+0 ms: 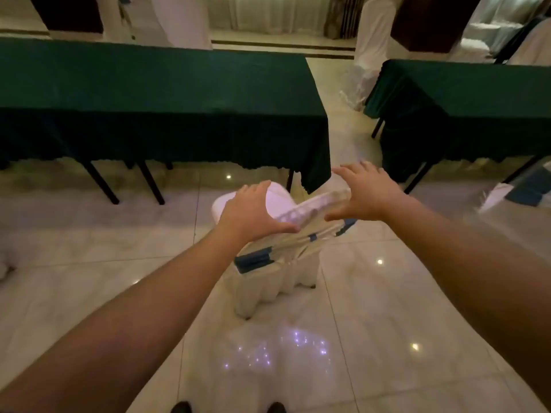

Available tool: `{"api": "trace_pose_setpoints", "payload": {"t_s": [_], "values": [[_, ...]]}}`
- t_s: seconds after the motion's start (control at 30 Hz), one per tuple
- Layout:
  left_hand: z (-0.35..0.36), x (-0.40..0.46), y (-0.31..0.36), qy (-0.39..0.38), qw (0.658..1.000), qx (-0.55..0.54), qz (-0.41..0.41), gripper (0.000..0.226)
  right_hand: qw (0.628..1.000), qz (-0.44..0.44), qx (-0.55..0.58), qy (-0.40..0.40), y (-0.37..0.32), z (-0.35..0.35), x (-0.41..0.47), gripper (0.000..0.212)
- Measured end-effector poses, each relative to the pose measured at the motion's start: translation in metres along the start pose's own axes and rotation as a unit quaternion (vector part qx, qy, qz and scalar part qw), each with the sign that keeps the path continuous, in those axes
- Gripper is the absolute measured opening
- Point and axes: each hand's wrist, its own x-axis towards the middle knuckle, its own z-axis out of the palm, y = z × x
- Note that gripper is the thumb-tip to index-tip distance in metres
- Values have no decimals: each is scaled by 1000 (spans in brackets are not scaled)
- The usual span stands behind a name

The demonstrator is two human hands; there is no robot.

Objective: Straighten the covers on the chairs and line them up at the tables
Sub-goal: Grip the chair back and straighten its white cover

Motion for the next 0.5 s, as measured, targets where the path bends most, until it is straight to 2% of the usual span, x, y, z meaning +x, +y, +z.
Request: {"api": "trace_pose_setpoints", "payload": {"t_s": [0.13, 0.27, 0.33, 0.43, 0.5], "values": [[33, -5, 4, -85, 996, 25, -3, 143, 999, 4, 21, -34, 12, 27, -1, 119], [50, 0, 6, -83, 994, 69, 5, 140, 997, 28, 66, -34, 17, 38, -1, 111], [58, 4, 7, -87, 993, 82, 0, 123, 995, 31, 84, -43, 22, 44, 4, 102], [67, 7, 5, -83, 991, 106, -6, 77, 994, 25, 106, -28, 27, 55, 14, 78], [69, 9, 5, -53, 989, 135, 8, 49, 993, 29, 110, -23, 29, 59, 24, 64]]}}
